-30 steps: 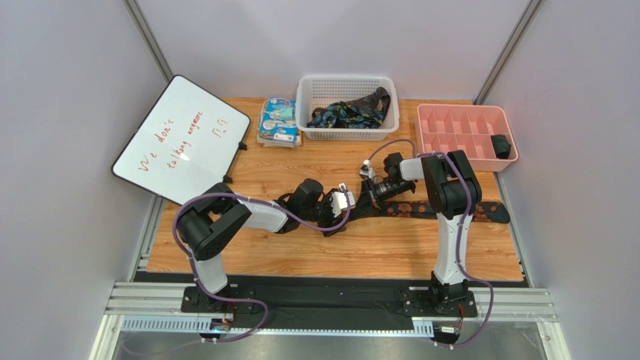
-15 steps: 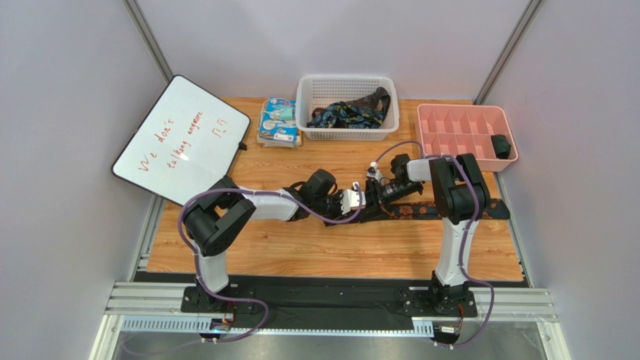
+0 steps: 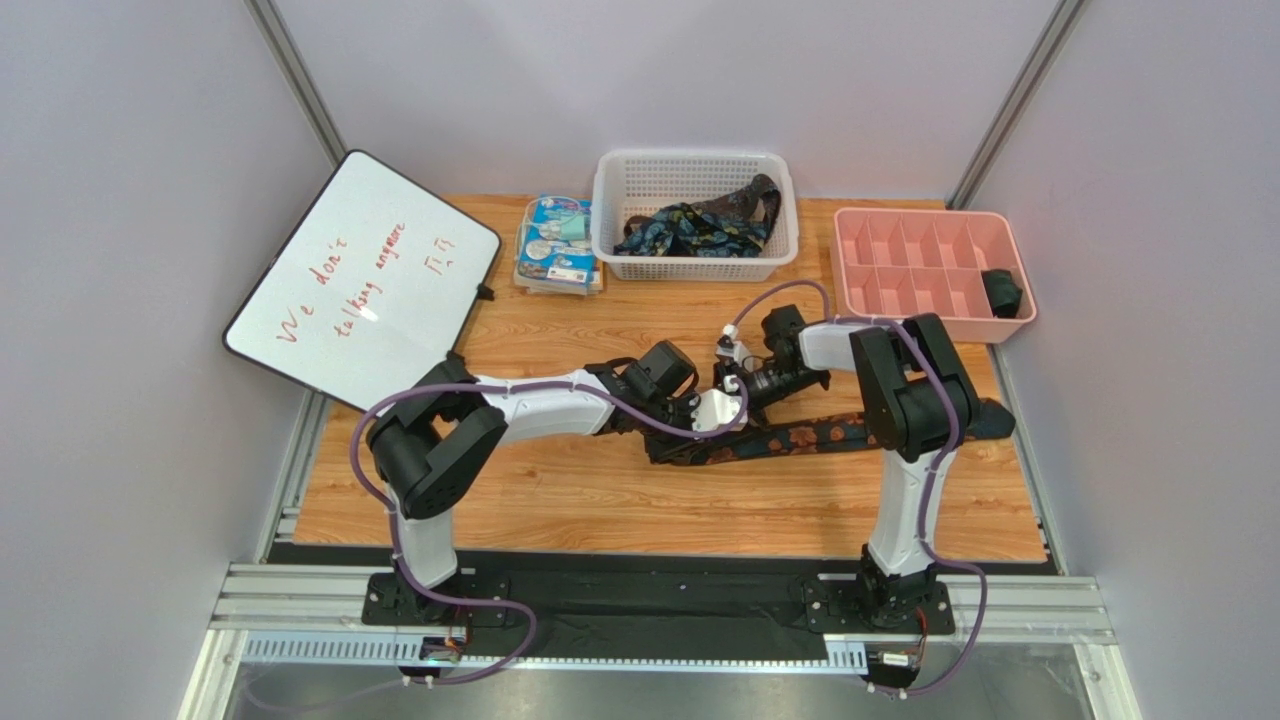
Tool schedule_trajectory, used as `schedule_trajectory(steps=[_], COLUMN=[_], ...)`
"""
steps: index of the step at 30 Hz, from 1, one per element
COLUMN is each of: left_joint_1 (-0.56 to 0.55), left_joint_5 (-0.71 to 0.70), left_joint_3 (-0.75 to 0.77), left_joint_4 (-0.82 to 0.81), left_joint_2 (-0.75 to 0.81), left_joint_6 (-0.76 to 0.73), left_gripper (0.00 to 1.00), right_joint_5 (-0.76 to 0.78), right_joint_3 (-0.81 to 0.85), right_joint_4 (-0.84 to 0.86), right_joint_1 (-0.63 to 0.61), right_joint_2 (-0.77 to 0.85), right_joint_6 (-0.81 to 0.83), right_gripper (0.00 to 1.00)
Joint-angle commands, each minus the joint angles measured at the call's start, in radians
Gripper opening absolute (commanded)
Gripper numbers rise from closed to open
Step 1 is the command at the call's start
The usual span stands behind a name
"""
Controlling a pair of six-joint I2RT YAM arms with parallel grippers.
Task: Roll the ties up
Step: Roll the tie at the center of the board.
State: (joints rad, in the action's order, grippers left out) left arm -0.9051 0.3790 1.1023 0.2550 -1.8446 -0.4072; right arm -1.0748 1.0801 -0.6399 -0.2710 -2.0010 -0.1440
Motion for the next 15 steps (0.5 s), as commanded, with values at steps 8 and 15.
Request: schedule_trajectory(steps=[8, 15], left_joint_1=[-0.008, 0.049], left_joint_5=[-0.074, -0.028], left_joint_3=[0.036, -0.054], left_joint_4=[0.144, 0.026], left_joint_2=[-0.059, 0.022], left_joint_6=[0.05, 0.134], left_gripper=[0.28, 0.55], right_joint_5=[-0.042, 0.018], right_joint_3=[-0.016, -0.019], right_joint_4=[0.078, 0.045], right_joint_1=[-0.054, -0.016], right_joint_2=[-0.035, -0.113], right_joint_6=[-0.054, -0.002], right_gripper=[0.25, 0.0])
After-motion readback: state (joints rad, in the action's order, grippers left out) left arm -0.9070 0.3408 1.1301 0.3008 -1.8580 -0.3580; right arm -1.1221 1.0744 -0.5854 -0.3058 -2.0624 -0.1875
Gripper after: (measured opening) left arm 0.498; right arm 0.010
